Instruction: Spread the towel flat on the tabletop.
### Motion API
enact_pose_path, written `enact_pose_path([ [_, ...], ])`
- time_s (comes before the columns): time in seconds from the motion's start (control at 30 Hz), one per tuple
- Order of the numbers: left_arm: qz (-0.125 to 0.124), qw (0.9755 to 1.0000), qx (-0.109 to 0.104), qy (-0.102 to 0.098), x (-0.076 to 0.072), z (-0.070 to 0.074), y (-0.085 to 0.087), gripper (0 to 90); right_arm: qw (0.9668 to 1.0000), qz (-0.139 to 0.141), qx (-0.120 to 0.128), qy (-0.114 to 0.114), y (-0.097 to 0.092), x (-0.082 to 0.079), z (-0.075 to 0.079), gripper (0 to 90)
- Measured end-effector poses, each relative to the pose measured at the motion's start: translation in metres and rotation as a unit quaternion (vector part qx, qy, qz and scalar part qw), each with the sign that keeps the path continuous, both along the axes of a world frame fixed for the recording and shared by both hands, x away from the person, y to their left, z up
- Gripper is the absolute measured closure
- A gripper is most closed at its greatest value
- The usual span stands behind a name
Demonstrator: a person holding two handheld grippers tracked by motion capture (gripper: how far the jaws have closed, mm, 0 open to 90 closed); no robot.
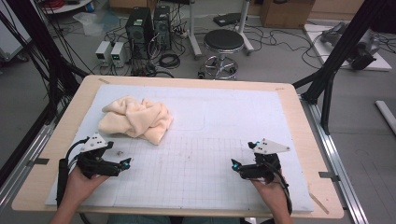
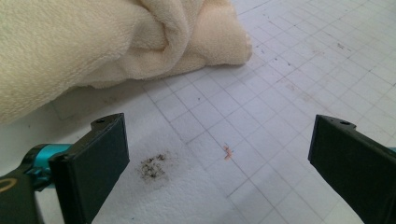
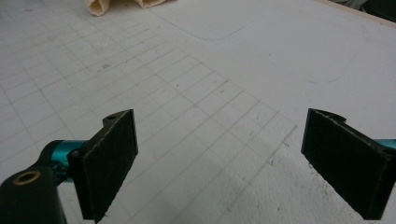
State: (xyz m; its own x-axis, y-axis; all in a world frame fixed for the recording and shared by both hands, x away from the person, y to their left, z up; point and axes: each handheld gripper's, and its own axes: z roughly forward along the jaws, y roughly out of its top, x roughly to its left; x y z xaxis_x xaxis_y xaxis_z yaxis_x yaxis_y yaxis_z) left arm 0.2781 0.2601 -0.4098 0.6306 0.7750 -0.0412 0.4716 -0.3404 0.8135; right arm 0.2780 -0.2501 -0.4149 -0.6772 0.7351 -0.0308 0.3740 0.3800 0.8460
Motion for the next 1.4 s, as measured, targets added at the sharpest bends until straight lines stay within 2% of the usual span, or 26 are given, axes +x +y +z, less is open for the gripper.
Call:
enact_pose_path([
  [0.77,0.005,1.0,0.006,0.004,-0.004,0.0,0.002,5.5,1.0,0.003,0.001,0.004,0.003,0.0,0.003,10.0],
  [0.97,0.012,0.9999,0.005,0.002,-0.005,0.0,0.004,5.5,0.9999,0.011,-0.001,0.004,0.007,0.001,0.004,10.0],
  [1.27,0.017,0.9998,0.005,-0.001,-0.005,0.0,0.004,5.5,0.9992,0.038,-0.012,0.004,0.021,0.014,0.025,10.1],
  [1.4,0.016,0.9998,0.009,0.0,-0.005,0.0,0.004,5.5,0.9981,0.06,-0.012,0.01,0.035,0.027,0.044,10.1],
])
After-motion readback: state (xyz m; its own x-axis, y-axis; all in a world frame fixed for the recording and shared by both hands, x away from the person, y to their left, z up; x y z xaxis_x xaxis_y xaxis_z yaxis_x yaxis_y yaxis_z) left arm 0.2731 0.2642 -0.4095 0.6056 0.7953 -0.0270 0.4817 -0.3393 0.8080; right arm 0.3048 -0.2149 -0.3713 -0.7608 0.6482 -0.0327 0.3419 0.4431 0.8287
